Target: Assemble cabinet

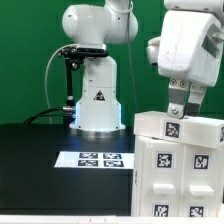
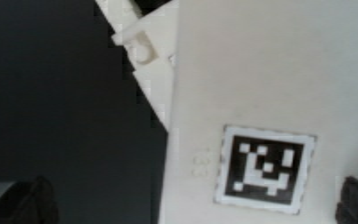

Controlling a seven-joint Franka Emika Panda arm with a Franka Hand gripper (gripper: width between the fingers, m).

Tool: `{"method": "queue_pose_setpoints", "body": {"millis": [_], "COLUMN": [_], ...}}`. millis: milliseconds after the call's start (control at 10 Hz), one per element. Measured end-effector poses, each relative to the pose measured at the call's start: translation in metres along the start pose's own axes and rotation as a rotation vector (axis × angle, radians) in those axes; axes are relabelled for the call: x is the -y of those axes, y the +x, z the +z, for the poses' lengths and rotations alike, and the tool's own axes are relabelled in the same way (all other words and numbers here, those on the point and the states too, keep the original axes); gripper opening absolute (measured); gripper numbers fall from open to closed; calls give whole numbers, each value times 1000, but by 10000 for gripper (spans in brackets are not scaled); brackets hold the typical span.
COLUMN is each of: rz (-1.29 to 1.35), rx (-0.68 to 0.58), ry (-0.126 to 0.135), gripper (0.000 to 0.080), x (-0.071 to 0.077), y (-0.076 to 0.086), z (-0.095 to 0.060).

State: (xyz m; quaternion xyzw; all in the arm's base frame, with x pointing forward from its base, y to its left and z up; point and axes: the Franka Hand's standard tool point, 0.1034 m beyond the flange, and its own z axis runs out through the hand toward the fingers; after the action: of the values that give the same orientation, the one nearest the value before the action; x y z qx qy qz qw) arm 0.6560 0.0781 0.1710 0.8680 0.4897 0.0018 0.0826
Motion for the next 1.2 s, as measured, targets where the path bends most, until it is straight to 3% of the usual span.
{"method": "queue_pose_setpoints", "body": {"millis": [200,500,700,800,900,1200], "rz": [-38,-14,186,266,334,357], "rx": [-24,-18,96,136,148,123], "ry": [-82,-73,65,157,233,203], "gripper": [797,797,797,797,797,797], "x": [-7,-6,11,16,16,13], "y": [3,0,-6,-3,-2,-1], "z": [-5,-4,-10,-15,-16,-1]}}
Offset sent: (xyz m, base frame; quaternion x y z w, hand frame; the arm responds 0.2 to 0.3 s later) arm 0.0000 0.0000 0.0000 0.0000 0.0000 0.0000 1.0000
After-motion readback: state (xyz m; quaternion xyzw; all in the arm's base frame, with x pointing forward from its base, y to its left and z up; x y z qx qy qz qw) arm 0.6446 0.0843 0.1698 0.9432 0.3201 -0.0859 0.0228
